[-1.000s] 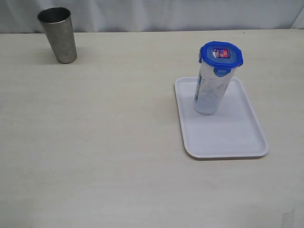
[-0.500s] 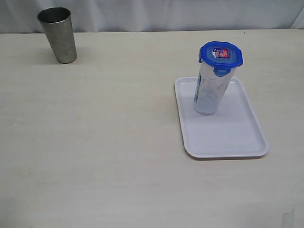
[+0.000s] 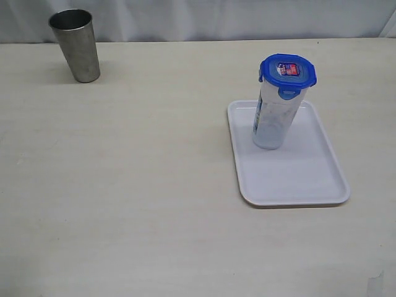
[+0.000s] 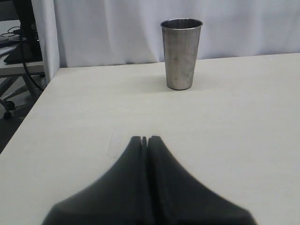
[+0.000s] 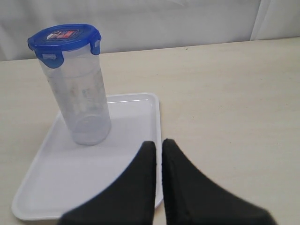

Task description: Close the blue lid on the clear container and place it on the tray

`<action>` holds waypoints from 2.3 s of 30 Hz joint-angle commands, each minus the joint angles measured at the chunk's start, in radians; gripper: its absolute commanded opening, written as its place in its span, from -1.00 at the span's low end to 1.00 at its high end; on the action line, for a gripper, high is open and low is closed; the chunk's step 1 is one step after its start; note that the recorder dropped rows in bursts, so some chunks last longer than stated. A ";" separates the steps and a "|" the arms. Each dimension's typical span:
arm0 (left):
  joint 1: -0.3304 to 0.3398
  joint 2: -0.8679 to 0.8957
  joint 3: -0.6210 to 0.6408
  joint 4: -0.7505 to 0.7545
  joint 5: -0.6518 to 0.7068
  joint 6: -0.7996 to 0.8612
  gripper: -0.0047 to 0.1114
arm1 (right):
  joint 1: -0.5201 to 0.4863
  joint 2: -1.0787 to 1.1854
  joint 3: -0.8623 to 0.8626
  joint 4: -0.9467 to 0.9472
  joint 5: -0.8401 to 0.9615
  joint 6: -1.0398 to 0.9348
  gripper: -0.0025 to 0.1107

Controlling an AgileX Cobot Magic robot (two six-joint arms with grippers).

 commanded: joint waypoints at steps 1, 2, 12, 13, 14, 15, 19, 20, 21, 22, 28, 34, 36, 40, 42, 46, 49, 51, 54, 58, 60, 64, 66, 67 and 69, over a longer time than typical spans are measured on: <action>-0.006 -0.002 0.003 -0.001 0.002 0.002 -0.92 | -0.003 -0.006 0.004 0.005 -0.012 0.004 -0.88; -0.006 -0.002 0.003 -0.001 0.002 0.002 -0.92 | -0.003 -0.006 0.004 0.005 -0.012 0.004 -0.88; -0.006 -0.002 0.003 -0.001 0.002 0.002 -0.92 | -0.003 -0.006 0.004 0.005 -0.012 0.004 -0.88; -0.006 -0.002 0.003 -0.001 0.002 0.002 -0.92 | -0.003 -0.006 0.004 0.005 -0.012 0.004 -0.88; -0.006 -0.002 0.003 -0.001 0.002 0.002 -0.92 | -0.003 -0.006 0.004 0.005 -0.012 0.004 -0.88; -0.006 -0.002 0.003 -0.001 0.002 0.002 -0.92 | -0.003 -0.006 0.004 0.005 -0.012 0.004 -0.88; -0.006 -0.002 0.003 -0.001 0.002 0.002 -0.92 | -0.003 -0.006 0.004 -0.021 -0.012 -0.012 -0.88; -0.006 -0.002 0.003 -0.001 0.002 0.002 -0.92 | -0.003 -0.006 0.004 -0.052 -0.012 -0.012 -0.88; -0.006 -0.002 0.003 -0.001 0.002 0.002 -0.92 | -0.003 -0.006 0.004 -0.052 -0.012 -0.012 -0.88; -0.006 -0.002 0.003 -0.001 0.002 0.002 -0.92 | -0.003 -0.006 0.004 -0.066 -0.012 -0.012 -0.88; -0.006 -0.002 0.003 -0.001 0.002 0.002 -0.92 | -0.003 -0.006 0.004 -0.128 -0.012 -0.004 -0.88; -0.006 -0.002 0.003 -0.001 -0.001 0.002 -0.92 | -0.003 -0.006 0.004 -0.169 -0.012 0.010 -0.88; -0.006 -0.002 0.003 -0.001 -0.001 0.002 -0.92 | -0.003 -0.006 0.004 -0.167 -0.012 0.010 -0.88; -0.006 -0.002 0.003 -0.001 -0.001 0.002 -0.92 | -0.003 -0.006 0.004 -0.167 -0.010 0.010 -0.88; -0.006 -0.002 0.003 -0.001 -0.001 0.002 -0.92 | -0.003 -0.006 0.004 -0.162 -0.010 0.010 -0.88; -0.006 -0.002 0.003 -0.001 -0.001 0.002 -0.92 | -0.003 -0.006 0.004 -0.160 -0.013 0.010 -0.88; -0.006 -0.002 0.003 -0.001 -0.001 0.002 -0.92 | -0.003 -0.006 0.004 -0.160 -0.013 0.010 -0.88; -0.006 -0.002 0.003 -0.001 -0.001 0.002 -0.92 | -0.003 -0.006 0.004 -0.160 -0.013 0.010 -0.88; -0.006 -0.002 0.003 -0.001 -0.001 0.002 -0.92 | -0.003 -0.006 0.004 -0.160 -0.013 0.010 -0.88; -0.006 -0.002 0.003 -0.001 -0.001 0.002 -0.92 | -0.003 -0.006 0.004 -0.160 -0.013 0.010 -0.88; -0.006 -0.002 0.003 -0.001 -0.001 0.002 -0.92 | -0.003 -0.006 0.004 -0.160 -0.013 0.010 -0.88; -0.006 -0.002 0.003 -0.001 -0.001 0.002 -0.92 | -0.003 -0.006 0.004 -0.160 -0.013 0.010 -0.88; -0.006 -0.002 0.003 -0.001 -0.001 0.002 -0.92 | -0.003 -0.006 0.004 -0.160 -0.013 0.010 -0.88; -0.006 -0.002 0.003 -0.001 -0.001 0.002 -0.92 | -0.003 -0.006 0.004 -0.160 -0.013 0.010 -0.88; -0.006 -0.002 0.003 -0.001 0.002 0.002 -0.92 | -0.003 -0.006 0.004 -0.160 -0.013 0.010 -0.88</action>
